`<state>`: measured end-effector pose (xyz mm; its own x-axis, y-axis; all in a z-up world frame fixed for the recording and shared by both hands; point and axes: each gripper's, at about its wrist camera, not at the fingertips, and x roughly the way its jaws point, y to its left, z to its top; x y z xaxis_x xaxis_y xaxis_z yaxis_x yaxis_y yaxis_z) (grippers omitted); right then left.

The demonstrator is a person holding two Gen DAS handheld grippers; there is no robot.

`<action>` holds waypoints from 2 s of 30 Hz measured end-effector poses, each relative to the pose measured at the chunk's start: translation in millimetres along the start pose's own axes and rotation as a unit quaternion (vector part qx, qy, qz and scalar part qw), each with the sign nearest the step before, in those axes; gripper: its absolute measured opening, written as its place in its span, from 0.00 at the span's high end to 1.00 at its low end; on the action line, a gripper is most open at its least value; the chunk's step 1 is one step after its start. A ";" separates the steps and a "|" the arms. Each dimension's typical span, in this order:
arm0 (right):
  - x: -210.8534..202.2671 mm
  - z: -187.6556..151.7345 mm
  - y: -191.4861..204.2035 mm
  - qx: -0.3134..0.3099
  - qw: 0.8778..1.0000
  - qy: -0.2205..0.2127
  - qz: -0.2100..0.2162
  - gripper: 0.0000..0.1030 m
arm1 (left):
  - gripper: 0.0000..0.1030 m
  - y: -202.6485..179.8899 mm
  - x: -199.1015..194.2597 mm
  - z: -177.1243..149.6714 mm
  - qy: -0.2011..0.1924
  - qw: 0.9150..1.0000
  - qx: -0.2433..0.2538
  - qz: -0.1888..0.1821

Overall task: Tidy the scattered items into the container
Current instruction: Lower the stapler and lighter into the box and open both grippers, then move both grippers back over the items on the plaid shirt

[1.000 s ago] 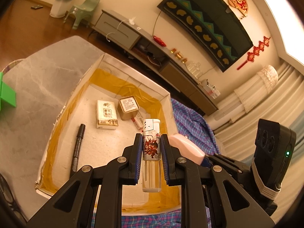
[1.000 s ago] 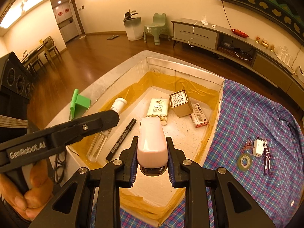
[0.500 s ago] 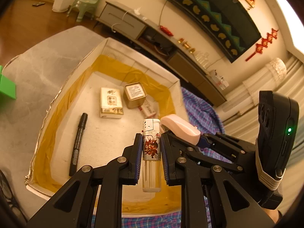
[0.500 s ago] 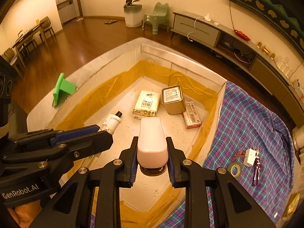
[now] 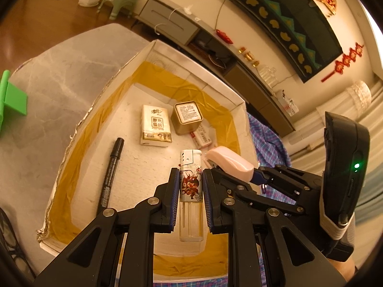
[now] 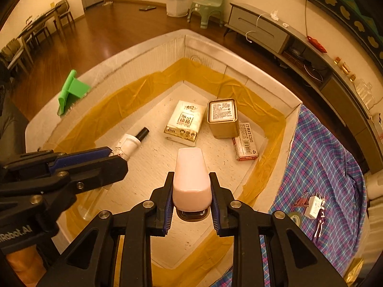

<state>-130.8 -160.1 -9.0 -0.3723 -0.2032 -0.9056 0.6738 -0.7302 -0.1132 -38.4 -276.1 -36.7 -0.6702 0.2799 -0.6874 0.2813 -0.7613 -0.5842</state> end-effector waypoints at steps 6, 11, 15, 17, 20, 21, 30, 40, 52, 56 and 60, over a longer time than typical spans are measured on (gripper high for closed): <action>12.6 0.1 3.0 -0.017 1.000 0.022 -0.007 0.73 | 0.81 -2.4 12.1 -2.8 0.021 1.000 0.001 -0.003; 14.6 0.7 5.7 -0.027 0.999 0.032 -0.013 0.73 | 0.81 1.1 13.3 -2.6 0.024 1.000 -0.004 0.000; 15.4 0.7 6.4 -0.032 0.999 0.035 -0.018 0.73 | 0.82 3.6 14.7 -1.6 0.029 1.000 -0.009 -0.003; 14.9 0.6 4.6 -0.027 0.999 0.032 -0.027 0.72 | 0.70 3.7 15.8 -1.3 0.033 0.999 -0.009 -0.004; 14.4 0.2 2.1 -0.023 0.999 0.031 -0.030 0.72 | 0.68 1.6 13.5 -0.6 0.028 1.000 0.001 0.000; 13.9 -0.5 1.8 -0.022 0.999 0.031 -0.030 0.72 | 0.68 0.7 11.9 -0.2 0.025 1.000 0.004 0.002; 5.6 -5.7 -3.1 -0.014 0.999 0.023 -0.022 0.72 | 0.67 0.7 4.9 2.8 0.018 1.000 0.005 -0.001; -20.0 -23.8 -11.2 0.013 1.000 0.000 0.014 0.72 | 0.64 -32.8 -14.5 -8.6 -0.007 0.998 0.055 0.026; -86.4 -66.0 -20.3 0.048 0.992 -0.100 0.060 0.72 | 0.64 -66.4 -45.0 -26.5 -0.072 0.988 0.118 0.074; -106.6 -85.7 -23.6 0.060 0.985 -0.140 0.078 0.72 | 0.62 -79.2 -53.0 -33.2 -0.094 0.982 0.139 0.082; -120.5 -104.2 -26.0 0.070 0.978 -0.170 0.097 0.71 | 0.62 -92.5 -59.6 -39.5 -0.115 0.977 0.156 0.086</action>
<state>-37.0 -48.7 60.5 -0.4532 -0.5350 -0.7130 0.6682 -0.7333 0.1255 2.6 -199.2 41.2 -0.7784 0.0196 -0.6275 0.2045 -0.9371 -0.2829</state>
